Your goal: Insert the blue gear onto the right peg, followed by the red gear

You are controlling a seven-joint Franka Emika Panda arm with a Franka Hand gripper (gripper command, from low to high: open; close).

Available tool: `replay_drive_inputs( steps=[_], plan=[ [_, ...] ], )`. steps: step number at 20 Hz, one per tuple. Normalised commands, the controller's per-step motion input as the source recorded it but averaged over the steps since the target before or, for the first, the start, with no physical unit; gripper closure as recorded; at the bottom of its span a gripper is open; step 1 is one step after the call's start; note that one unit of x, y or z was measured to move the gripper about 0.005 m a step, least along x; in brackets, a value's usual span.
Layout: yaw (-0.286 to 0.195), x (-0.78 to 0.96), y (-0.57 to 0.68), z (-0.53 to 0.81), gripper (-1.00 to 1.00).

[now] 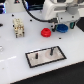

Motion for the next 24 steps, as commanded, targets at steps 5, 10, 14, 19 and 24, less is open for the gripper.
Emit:
replay_drive_inputs(
  steps=[5,10,14,19,24],
  plan=[
    [0.000,-0.31,-0.02,-0.12,1.00],
    [0.000,-0.18,0.01,0.00,1.00],
    [0.000,-0.21,0.01,-0.03,1.00],
    [0.000,0.01,-0.01,0.28,1.00],
    [0.000,0.37,-0.20,0.62,1.00]
  ],
)
